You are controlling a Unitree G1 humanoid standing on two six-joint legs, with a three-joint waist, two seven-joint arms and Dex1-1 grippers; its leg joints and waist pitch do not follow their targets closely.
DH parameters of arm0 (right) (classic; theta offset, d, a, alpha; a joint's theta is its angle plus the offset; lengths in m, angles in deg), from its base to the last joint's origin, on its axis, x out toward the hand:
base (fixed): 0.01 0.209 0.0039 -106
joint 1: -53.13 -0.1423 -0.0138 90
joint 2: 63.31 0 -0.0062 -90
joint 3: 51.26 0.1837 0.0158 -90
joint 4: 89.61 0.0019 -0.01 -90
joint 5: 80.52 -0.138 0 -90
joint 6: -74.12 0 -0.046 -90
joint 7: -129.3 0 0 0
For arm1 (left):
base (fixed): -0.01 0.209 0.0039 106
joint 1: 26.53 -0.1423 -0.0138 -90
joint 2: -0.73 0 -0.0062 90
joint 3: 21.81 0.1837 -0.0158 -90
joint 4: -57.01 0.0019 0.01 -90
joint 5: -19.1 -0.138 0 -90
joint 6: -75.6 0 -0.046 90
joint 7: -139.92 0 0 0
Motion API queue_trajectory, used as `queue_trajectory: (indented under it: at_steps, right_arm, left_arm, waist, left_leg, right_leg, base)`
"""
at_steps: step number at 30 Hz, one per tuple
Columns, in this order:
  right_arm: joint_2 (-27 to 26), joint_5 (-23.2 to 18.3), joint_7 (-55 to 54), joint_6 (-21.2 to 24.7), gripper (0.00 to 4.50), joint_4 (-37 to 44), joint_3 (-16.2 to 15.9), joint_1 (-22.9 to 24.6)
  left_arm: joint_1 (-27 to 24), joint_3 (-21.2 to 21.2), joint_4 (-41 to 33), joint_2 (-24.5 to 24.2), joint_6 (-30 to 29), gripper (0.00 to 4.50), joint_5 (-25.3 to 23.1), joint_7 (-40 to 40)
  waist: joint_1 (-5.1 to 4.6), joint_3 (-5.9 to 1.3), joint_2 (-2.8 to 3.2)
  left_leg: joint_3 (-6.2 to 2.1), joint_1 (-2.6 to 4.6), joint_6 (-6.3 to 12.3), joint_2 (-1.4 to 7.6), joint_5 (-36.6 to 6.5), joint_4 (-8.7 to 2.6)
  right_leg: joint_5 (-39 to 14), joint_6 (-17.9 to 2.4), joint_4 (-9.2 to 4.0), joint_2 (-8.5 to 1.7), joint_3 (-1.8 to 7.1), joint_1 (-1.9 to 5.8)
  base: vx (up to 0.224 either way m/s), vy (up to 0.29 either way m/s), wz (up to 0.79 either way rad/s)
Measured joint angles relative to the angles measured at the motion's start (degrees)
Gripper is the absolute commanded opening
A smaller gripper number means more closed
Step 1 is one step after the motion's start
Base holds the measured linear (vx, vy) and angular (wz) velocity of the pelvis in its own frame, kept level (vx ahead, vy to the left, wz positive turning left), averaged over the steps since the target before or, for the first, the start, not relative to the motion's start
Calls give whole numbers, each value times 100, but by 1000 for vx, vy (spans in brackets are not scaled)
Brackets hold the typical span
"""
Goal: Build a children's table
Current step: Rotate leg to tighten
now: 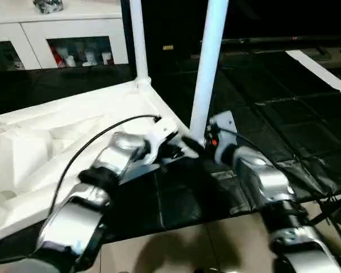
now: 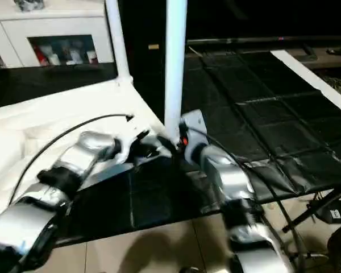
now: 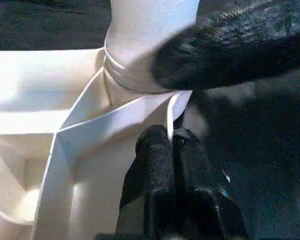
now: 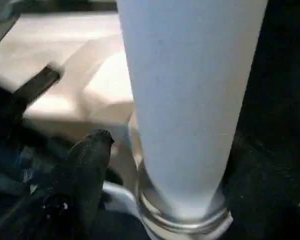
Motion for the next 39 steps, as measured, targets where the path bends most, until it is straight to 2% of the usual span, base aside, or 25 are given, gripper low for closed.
queue_trajectory:
  at_steps: [3,7,12,18,20,21,24,25,26,29,34,36,39]
  right_arm:
    - [134,-49,447,-58,396,-1,-37,82]
    - [814,-287,1831,-243,396,281,-337,151]
    - [1191,-429,2907,-430,396,359,-584,162]
    - [1344,-509,3760,-548,396,225,-704,101]
    - [1374,-577,3929,-552,396,140,-737,39]
    - [1400,-589,4019,-553,367,100,-751,1]
    - [1450,-630,4212,-543,355,40,-808,-60]
    - [1450,-652,4276,-527,355,28,-821,-70]
    - [1449,-675,4337,-500,329,21,-841,-76]
    - [1449,-689,4526,-395,318,20,-891,-78]
    - [1452,-698,4665,-340,262,-40,-907,-119]
    - [1451,-705,4703,-325,262,-77,-914,-133]
    - [1448,-714,4715,-272,231,-83,-914,-133]
  left_arm:
    - [-98,52,-144,-106,95,0,59,-424]
    - [-170,306,-209,-374,441,0,72,-1167]
    - [-190,438,-214,-549,739,0,68,-1723]
    - [-292,602,-397,-673,915,0,71,-2245]
    - [-311,683,-449,-723,997,0,76,-2414]
    - [-334,706,-479,-758,1037,0,76,-2533]
    - [-361,793,-544,-806,1137,0,73,-2725]
    - [-361,805,-550,-811,1150,0,70,-2753]
    - [-361,812,-550,-823,1163,0,69,-2769]
    - [-361,840,-559,-825,1188,0,68,-2824]
    - [-361,870,-570,-837,1221,0,69,-2869]
    - [-360,892,-570,-839,1239,0,70,-2891]
    - [-361,903,-570,-841,1259,0,70,-2918]
  waist:
    - [77,8,13]
    - [239,12,21]
    - [298,11,21]
    - [370,11,21]
    - [378,11,19]
    - [382,11,19]
    - [388,9,16]
    - [388,9,16]
    - [387,9,16]
    - [381,8,15]
    - [382,8,15]
    - [388,8,16]
    - [390,8,15]
  left_leg:
    - [4,15,-7,5,4,6]
    - [13,6,-3,8,4,27]
    - [16,6,-4,9,4,45]
    - [19,6,-3,12,5,48]
    - [20,7,-3,14,6,50]
    - [20,7,-2,14,6,51]
    - [22,7,0,16,8,55]
    - [24,7,1,16,8,57]
    - [26,7,1,16,9,58]
    - [26,6,1,17,9,59]
    - [27,6,1,18,8,59]
    - [27,6,1,18,8,59]
    - [27,6,1,18,9,59]
  right_leg:
    - [1,-1,9,-2,1,-1]
    - [1,-1,10,-7,7,6]
    - [1,0,16,-10,14,18]
    - [-1,2,24,-11,16,22]
    - [-2,3,27,-11,16,23]
    - [-2,3,27,-11,16,23]
    - [-2,4,28,-12,17,28]
    - [-2,4,28,-13,17,29]
    - [-2,4,28,-13,18,29]
    - [-2,4,28,-13,19,29]
    - [-4,7,30,-13,18,29]
    - [-4,7,30,-13,18,29]
    - [-4,7,30,-13,18,30]
  base:
    - [0,0,0]
    - [0,0,0]
    - [0,0,0]
    - [0,0,0]
    - [0,0,0]
    - [0,0,0]
    - [0,0,0]
    - [0,0,0]
    - [0,0,0]
    - [0,0,0]
    - [0,0,0]
    - [0,0,0]
    - [0,0,0]
